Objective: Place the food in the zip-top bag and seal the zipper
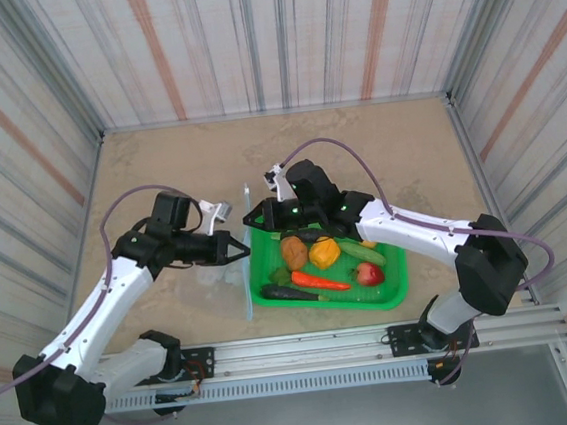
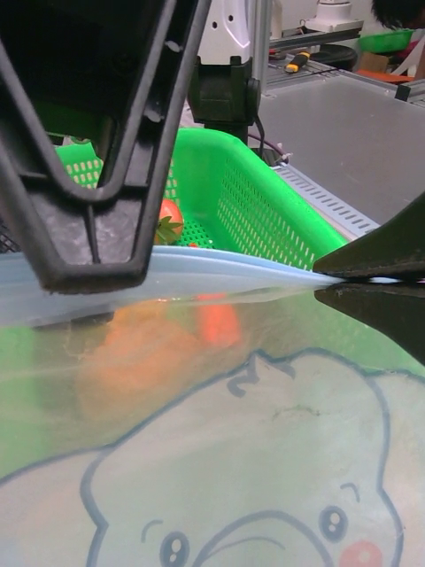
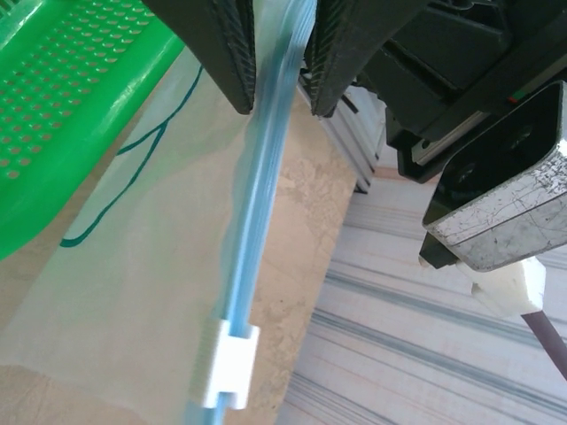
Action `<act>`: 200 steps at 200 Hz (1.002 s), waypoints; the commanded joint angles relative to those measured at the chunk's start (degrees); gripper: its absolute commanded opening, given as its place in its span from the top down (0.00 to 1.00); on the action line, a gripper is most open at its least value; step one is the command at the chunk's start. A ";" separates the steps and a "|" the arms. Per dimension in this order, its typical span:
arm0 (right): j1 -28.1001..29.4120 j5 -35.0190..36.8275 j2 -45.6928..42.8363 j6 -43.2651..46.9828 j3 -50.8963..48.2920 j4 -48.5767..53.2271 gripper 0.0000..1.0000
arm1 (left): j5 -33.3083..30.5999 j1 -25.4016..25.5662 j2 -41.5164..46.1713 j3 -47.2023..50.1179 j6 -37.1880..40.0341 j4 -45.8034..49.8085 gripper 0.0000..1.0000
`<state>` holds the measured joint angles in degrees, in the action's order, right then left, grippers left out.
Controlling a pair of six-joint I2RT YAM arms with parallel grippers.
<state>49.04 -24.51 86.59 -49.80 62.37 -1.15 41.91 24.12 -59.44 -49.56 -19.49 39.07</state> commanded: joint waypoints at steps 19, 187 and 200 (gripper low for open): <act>-0.56 -1.15 -0.59 -0.56 -2.11 -1.05 0.98 | -0.73 0.30 0.91 0.61 0.00 0.03 1.00; -1.79 -1.92 -1.02 -1.97 -2.80 -1.45 1.00 | -3.91 2.39 -0.26 -2.67 2.79 3.83 0.67; -1.93 -1.82 -0.64 -2.18 -2.78 -1.40 1.00 | -6.54 3.68 -0.73 -3.16 2.29 3.73 0.65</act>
<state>47.53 -25.43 86.19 -50.76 59.33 -2.57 38.98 25.93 -59.70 -51.00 -17.78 42.15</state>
